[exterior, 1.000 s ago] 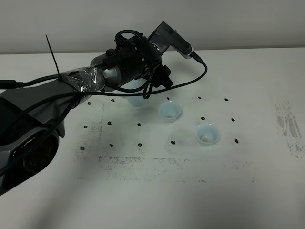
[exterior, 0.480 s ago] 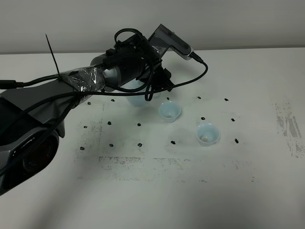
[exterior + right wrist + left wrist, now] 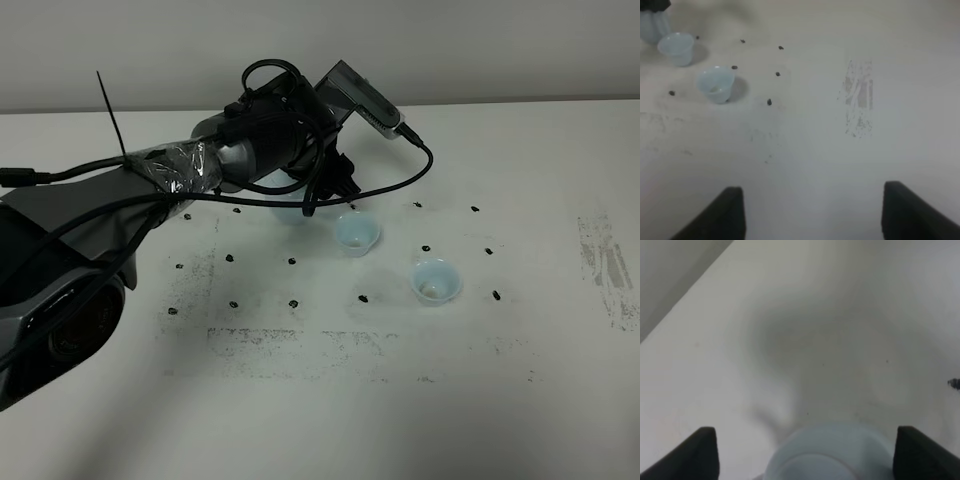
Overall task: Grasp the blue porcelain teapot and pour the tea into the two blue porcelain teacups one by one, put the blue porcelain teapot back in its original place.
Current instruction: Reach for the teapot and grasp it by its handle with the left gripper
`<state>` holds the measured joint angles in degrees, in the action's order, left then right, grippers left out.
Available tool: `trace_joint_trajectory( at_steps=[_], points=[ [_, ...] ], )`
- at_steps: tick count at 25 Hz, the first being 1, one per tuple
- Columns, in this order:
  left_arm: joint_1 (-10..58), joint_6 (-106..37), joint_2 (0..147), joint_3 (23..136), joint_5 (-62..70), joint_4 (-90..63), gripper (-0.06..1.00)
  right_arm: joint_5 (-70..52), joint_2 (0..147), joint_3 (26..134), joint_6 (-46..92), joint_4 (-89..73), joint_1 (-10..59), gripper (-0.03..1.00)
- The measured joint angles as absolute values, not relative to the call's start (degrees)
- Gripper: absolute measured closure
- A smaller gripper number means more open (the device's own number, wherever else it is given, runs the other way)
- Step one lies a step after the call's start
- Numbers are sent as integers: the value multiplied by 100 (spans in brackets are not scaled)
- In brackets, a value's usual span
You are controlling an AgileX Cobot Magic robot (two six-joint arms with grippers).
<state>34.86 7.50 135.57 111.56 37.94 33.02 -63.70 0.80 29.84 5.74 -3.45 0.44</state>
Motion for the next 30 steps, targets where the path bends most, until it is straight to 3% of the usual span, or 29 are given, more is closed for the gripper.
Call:
trace_joint_trajectory(
  at_steps=[15,30],
  points=[
    [3683,-141,13564,11156,3244,3083,26,-6370,80,2984,574,-345,44,41],
    [3750,80,13564,11156,4363,3036,26,-6370,80,2984,574,-345,44,41]
  ],
)
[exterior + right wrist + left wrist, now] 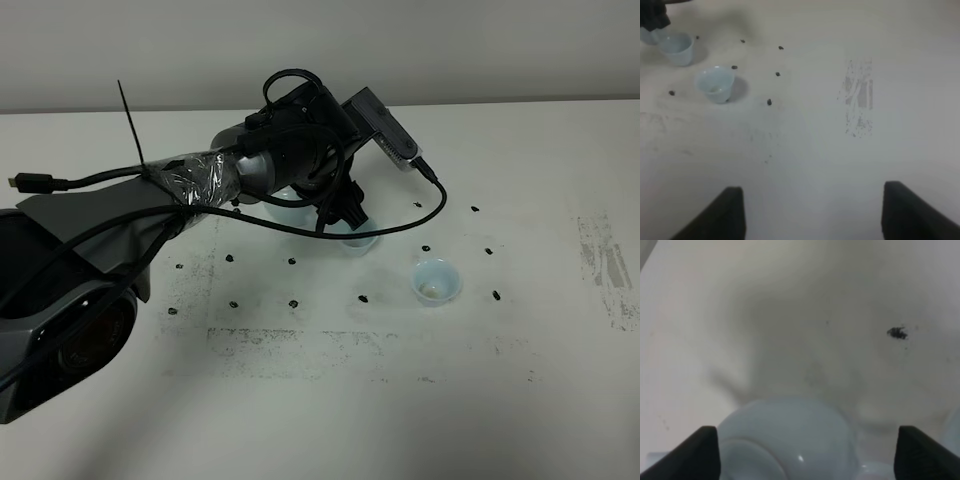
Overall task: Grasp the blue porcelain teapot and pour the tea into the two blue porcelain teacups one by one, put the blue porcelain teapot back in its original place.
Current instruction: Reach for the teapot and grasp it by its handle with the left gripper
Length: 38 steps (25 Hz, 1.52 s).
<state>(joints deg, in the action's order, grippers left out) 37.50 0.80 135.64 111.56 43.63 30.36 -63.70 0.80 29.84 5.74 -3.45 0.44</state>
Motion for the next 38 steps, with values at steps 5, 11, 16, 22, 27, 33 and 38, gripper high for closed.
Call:
trace_joint_trajectory(
  at_steps=[5,11,16,22,27,33,38],
  points=[
    [3762,138,13564,11156,4459,3229,26,-6370,80,2984,574,-345,44,41],
    [3762,151,13564,11156,4301,3424,26,-6370,80,2984,574,-345,44,41],
    [3774,151,13564,11156,4245,3463,26,-6370,80,2984,574,-345,44,41],
    [3931,151,13432,11156,4114,3436,26,-6370,80,2984,574,-345,44,41],
    [4039,151,12959,11156,4405,3181,26,-6370,80,2984,574,-345,44,41],
    [3864,80,12440,11156,5524,2762,28,-6370,80,2984,574,-345,44,41],
    [3375,-359,12159,11143,6755,2211,33,-6370,80,2984,574,-345,44,41]
  ],
)
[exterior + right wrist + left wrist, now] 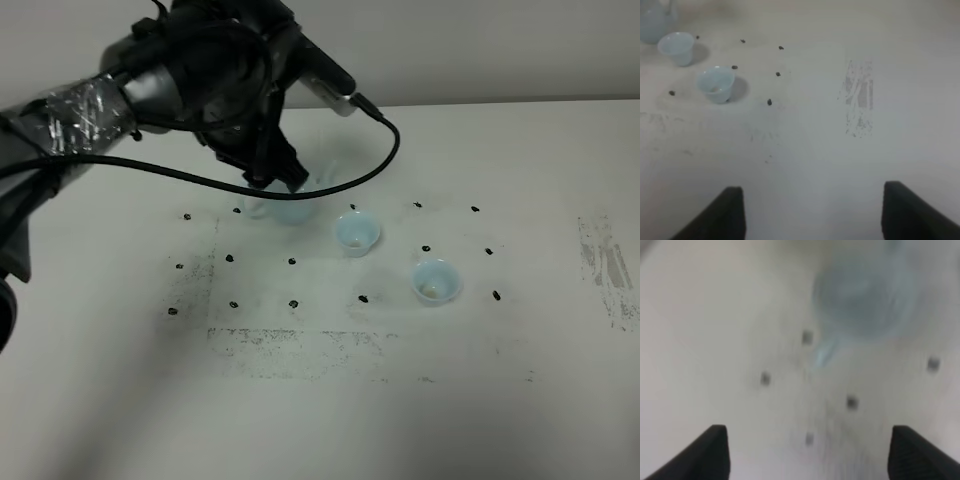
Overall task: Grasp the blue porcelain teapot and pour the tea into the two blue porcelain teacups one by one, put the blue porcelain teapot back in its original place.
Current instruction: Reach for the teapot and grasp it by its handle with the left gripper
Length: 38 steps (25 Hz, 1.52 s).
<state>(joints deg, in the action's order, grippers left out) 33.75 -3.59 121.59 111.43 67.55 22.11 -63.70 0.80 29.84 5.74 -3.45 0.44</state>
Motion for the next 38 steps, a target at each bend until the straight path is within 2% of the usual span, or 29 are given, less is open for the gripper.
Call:
trace_joint_trajectory(
  at_steps=[3,7,13,17,22,32,38],
  points=[
    [3240,-548,11760,10879,6831,1865,35,-6370,80,2984,574,-345,44,41],
    [3092,-586,10900,9810,6635,1677,36,-6370,80,2984,569,-345,44,41],
    [2548,-1033,9878,7740,4632,1475,36,-6370,80,2984,569,-345,44,41],
    [2214,-1898,9915,7012,3586,1304,36,-6370,80,2984,569,-345,44,41],
    [2163,-2577,10313,6998,3220,1218,36,-6375,80,2984,574,-345,44,41],
    [2224,-3146,11452,8294,3359,888,41,-6375,80,2984,574,-345,44,41],
    [2393,-3578,11733,8511,3369,536,44,-6375,80,2984,574,-345,44,41]
  ],
)
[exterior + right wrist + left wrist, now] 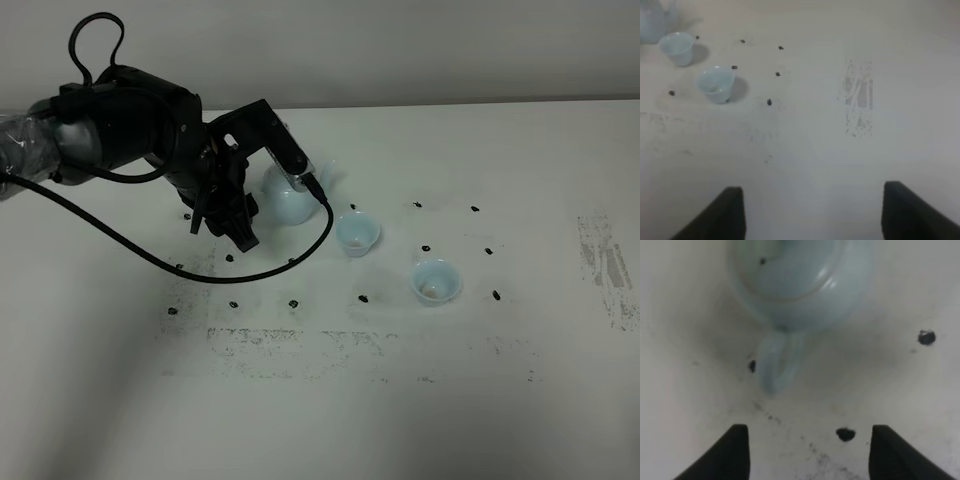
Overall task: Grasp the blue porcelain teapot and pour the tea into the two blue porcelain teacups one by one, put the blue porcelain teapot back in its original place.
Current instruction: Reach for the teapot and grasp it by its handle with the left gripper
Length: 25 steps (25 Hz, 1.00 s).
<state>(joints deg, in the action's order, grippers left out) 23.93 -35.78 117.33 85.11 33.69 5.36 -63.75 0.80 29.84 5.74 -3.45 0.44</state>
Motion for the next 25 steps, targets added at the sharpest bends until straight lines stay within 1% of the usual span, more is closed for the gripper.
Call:
trace_joint_trajectory(
  at_steps=[9,15,25],
  points=[
    [2400,-3770,11759,8512,3267,517,45,-6375,80,2984,574,-345,44,41],
    [2400,-4266,11845,8517,2938,517,45,-6375,80,2984,574,-345,44,41],
    [2384,-4323,11845,8517,2768,625,45,-6375,80,2984,574,-345,44,41]
  ],
)
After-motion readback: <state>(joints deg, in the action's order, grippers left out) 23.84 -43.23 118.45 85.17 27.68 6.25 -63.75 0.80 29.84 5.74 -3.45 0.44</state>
